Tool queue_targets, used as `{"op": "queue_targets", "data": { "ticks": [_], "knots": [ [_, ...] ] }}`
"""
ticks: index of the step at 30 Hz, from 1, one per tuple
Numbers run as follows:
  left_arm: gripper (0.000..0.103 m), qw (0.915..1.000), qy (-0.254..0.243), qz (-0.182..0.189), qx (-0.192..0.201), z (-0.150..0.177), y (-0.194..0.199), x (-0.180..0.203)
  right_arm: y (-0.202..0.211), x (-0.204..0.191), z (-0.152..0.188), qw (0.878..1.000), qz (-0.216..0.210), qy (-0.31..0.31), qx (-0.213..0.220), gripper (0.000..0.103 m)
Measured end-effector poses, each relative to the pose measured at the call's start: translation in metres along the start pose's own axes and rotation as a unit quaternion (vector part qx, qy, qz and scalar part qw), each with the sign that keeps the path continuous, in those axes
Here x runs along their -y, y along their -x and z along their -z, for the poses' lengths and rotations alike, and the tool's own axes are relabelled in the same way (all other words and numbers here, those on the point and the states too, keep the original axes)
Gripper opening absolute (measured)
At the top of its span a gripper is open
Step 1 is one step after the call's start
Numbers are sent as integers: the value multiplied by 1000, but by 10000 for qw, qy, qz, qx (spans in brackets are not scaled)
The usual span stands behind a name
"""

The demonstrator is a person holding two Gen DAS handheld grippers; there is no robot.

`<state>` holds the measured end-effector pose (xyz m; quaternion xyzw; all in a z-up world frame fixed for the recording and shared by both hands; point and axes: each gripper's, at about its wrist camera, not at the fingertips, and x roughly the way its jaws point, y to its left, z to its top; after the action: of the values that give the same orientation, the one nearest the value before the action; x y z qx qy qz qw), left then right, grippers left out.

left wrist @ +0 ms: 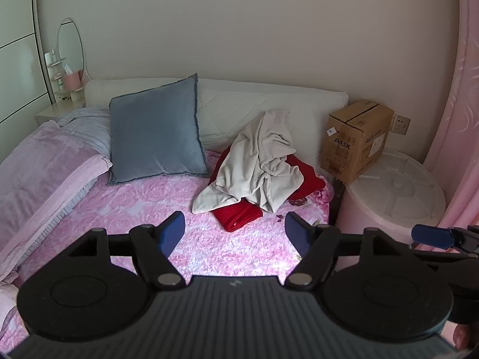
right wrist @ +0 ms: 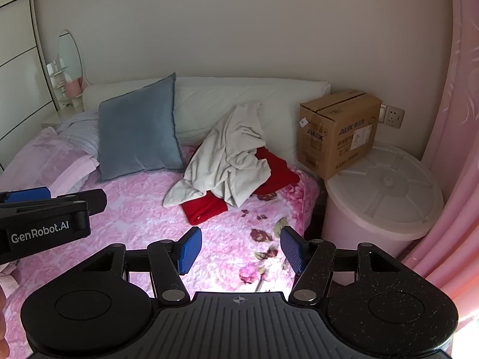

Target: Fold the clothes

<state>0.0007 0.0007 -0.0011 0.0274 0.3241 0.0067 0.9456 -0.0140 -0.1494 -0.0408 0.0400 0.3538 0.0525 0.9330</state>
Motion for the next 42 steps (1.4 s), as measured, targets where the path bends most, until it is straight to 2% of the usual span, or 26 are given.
{"op": "queue_targets", "data": {
  "ticks": [14,42],
  "knots": [
    [71,9999,-10,47,-106,1,-9,-5,-4,8,-7,10000,24,-49,-18,62],
    [71,9998,-5,208,-77,-8,-20,-27,-12,-11,-20,9997,191,-53,158,62]
  ]
}}
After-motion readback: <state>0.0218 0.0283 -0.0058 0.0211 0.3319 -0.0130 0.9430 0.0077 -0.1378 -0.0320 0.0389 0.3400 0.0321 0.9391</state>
